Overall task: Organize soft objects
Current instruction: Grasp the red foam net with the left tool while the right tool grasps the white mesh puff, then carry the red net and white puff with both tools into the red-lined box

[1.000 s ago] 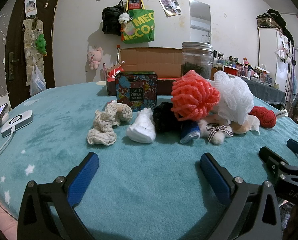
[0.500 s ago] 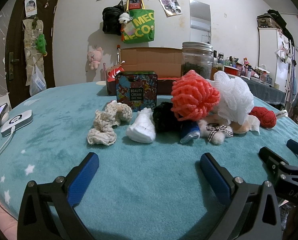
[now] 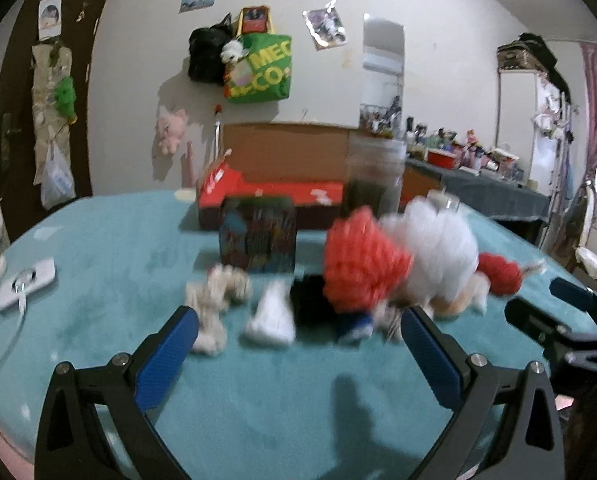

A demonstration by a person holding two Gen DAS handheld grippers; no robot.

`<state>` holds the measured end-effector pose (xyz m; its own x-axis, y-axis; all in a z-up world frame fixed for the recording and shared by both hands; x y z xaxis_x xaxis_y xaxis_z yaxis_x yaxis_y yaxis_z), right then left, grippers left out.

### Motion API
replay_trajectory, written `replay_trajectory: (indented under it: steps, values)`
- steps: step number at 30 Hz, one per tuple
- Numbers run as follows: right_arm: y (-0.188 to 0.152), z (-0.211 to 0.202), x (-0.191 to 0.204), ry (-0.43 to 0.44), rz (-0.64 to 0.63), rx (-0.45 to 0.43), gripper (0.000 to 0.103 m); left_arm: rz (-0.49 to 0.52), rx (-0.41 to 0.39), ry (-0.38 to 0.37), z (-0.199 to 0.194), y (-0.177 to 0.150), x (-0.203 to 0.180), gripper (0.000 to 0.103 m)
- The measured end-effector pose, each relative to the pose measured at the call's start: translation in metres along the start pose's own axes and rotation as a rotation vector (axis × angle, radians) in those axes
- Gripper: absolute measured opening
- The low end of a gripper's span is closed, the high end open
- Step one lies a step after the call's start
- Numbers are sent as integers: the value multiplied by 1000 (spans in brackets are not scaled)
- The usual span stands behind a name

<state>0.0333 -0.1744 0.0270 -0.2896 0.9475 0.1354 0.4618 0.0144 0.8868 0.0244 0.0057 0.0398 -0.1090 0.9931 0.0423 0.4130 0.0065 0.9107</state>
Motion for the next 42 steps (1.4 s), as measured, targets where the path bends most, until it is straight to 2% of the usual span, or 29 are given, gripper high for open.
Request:
replay_trajectory:
  steps: [3,6,12,16,18,19,20,23,25,28,31,36,42]
  values:
    - [23,-8,1,48,-19,-44,103,7,17,-53,7,17,0,103]
    - [48,0,-2,117,-35,-35,103,13,37,-108,17,33,-1,103]
    - [80,47,-6,283,-82,94,103,50,94,-175,41,47,-10,103]
    - [84,78,-12,365,-49,176,103,82,154,-223,56,45,-18,102]
    - [82,88,-14,405,-22,212,101,96,168,-244,59,42,-20,95]
    - [82,92,-15,432,-11,227,95,109,183,-258,61,40,-22,92]
    - [81,95,-16,455,1,243,84,115,192,-271,62,38,-24,84]
    - [77,107,-18,520,48,285,64,129,236,-320,65,31,-30,57]
    - [76,104,-20,546,62,270,52,146,223,-307,62,31,-31,53]
    - [76,93,-22,554,70,238,41,146,210,-308,56,34,-31,49]
    - [75,82,-21,502,52,211,36,128,206,-300,55,37,-30,48]
    - [77,58,-8,376,-44,137,33,106,198,-285,51,42,-24,48]
    - [77,41,-5,334,-50,91,33,102,180,-266,43,48,-17,48]
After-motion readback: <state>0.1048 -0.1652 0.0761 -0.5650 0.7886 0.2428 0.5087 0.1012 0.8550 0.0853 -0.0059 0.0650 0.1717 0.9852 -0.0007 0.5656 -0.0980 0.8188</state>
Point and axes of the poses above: each gripper's, at about its wrist camera, not at the fingertips, and z roughly the way its jaws point, x to its left, y to its top, the point moved 2 cm from there along z, roughly the way its jaws point, and after that the axes turned 13 degrees about y, right-handed, at the moved point
